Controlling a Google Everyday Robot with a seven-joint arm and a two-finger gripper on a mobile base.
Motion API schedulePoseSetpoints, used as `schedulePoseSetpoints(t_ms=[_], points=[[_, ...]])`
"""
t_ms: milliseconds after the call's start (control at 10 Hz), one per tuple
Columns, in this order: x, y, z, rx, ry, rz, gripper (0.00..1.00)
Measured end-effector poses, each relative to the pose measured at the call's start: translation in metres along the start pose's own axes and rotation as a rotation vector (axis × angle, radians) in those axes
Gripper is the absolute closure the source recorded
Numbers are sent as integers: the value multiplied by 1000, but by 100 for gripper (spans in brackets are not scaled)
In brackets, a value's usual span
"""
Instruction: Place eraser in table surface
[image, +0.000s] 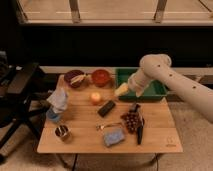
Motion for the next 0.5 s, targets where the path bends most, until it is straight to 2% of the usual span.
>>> schedulePoseSetpoints(t_ms=[200, 500], points=[[-24, 18, 23, 8, 13, 4, 21], [-36, 26, 59, 15, 60, 12, 21]])
